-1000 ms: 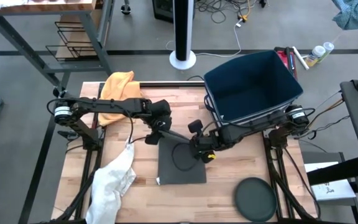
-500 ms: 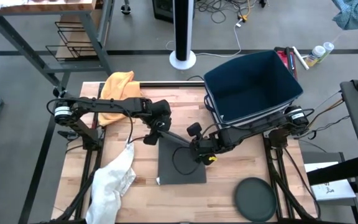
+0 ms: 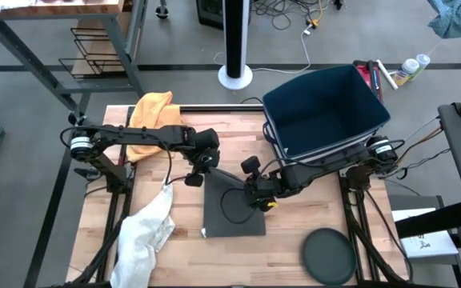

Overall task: Fold kitchen towel into neat rectangle
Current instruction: Fold the gray towel

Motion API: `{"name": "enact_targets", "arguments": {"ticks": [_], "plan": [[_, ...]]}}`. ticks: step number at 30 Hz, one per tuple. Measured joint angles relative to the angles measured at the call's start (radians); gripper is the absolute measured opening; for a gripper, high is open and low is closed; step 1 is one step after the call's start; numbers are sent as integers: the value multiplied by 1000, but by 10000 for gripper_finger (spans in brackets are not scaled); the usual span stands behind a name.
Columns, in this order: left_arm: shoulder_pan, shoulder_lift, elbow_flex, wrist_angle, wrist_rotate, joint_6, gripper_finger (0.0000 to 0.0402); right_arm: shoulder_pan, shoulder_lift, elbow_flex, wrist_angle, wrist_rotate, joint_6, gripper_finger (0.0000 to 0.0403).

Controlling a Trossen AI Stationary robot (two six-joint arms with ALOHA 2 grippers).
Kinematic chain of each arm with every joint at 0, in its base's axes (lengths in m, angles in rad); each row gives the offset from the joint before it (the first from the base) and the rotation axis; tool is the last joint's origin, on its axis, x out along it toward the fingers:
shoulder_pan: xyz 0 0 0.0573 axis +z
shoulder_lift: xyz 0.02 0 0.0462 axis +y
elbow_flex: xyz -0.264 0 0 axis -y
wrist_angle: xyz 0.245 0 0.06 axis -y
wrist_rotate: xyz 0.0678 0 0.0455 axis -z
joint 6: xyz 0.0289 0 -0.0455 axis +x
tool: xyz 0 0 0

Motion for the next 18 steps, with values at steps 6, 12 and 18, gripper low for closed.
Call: {"name": "enact_targets", "arguments": {"ticks": [6,12,18], "plan": [[-3,0,-1,-1,-13,3,81,-10,0,0,-1,0,64,3],[-4,2,-19,7,-68,7,161,-18,-1,0,-24,-30,110,3],[-3,2,-24,13,-71,-19,219,-17,-1,0,-86,-28,64,3]]}}
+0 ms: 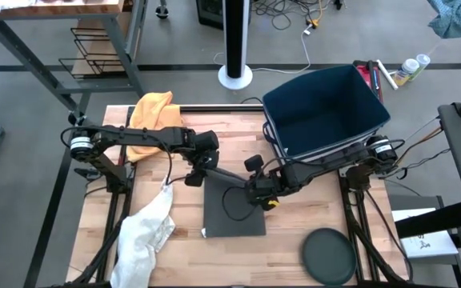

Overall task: Fold kitchen towel into neat rectangle
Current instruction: Fold the gray towel

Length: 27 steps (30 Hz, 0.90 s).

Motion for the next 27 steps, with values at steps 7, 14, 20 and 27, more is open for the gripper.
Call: {"name": "enact_targets", "arguments": {"ticks": [7,14,20,27], "plan": [[3,0,0,2,30,-33,260,5,5,0,-30,1,-133,3],[-14,0,0,9,88,-25,287,13,6,0,-9,22,-189,3],[-13,0,0,20,98,-23,289,38,7,0,11,108,-267,3],[-14,0,0,27,177,-23,236,52,7,0,22,158,-331,3]]}}
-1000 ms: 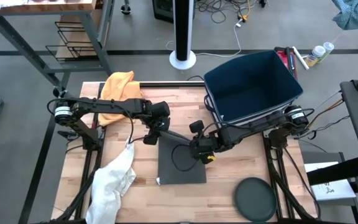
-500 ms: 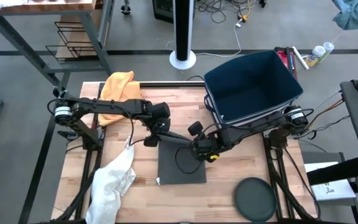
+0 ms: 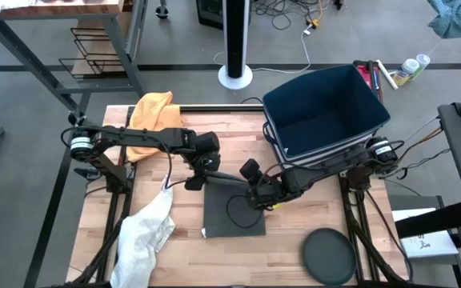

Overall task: Fold kitchen towel into neat rectangle
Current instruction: Fold the gray towel

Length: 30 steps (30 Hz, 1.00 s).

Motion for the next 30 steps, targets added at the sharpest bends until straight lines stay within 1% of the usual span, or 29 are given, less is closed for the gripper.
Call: {"name": "enact_targets", "arguments": {"ticks": [3,11,13,15,17,21,23,26,28,30], "plan": [[0,0,0,0,0,0,190,3,0,0,5,0,-1,3],[0,25,0,-2,-1,7,33,5,0,0,36,1,-1,3],[0,41,0,-2,-1,-4,10,5,0,0,50,10,3,3],[0,52,0,-2,-11,-17,9,5,1,0,66,25,19,3],[0,53,0,-3,-48,-29,10,2,1,0,65,25,48,3],[0,42,20,-43,-140,-36,4,-21,1,2,44,-1,197,3],[0,28,33,-59,-186,-34,7,-41,1,2,14,-44,310,3],[-1,1,53,-71,-262,-33,7,-76,1,2,-38,-141,487,3],[-2,-17,71,-68,-316,-27,3,-99,1,2,-62,-210,568,3],[-1,-29,87,-54,-349,-26,3,-119,1,2,-73,-250,634,3]]}}
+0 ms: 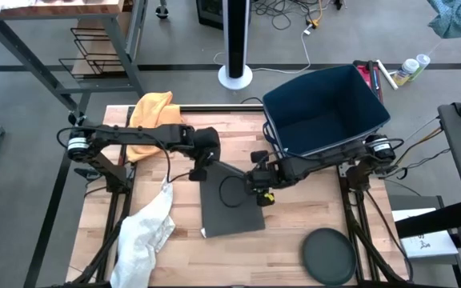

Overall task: Fold kitchen towel into neat rectangle
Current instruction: Fold the gray towel

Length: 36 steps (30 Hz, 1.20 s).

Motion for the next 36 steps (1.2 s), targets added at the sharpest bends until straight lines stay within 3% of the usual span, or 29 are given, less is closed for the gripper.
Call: {"name": "enact_targets", "arguments": {"ticks": [5,10,19,26,31,36], "plan": [[-9,-1,10,33,-7,-3,5,-33,-15,4,-14,-11,59,3],[-20,-2,-10,43,-7,-7,2,-39,-44,22,-11,86,37,13],[-20,-3,-21,80,-5,-9,4,-50,-78,33,-96,197,41,128],[-31,-3,-21,83,-4,-8,4,16,-149,35,-99,197,96,181],[-51,-5,-21,75,28,-3,4,84,-169,33,-95,164,186,189],[-82,-21,-21,38,31,-4,4,177,-139,16,29,88,259,190]]}}
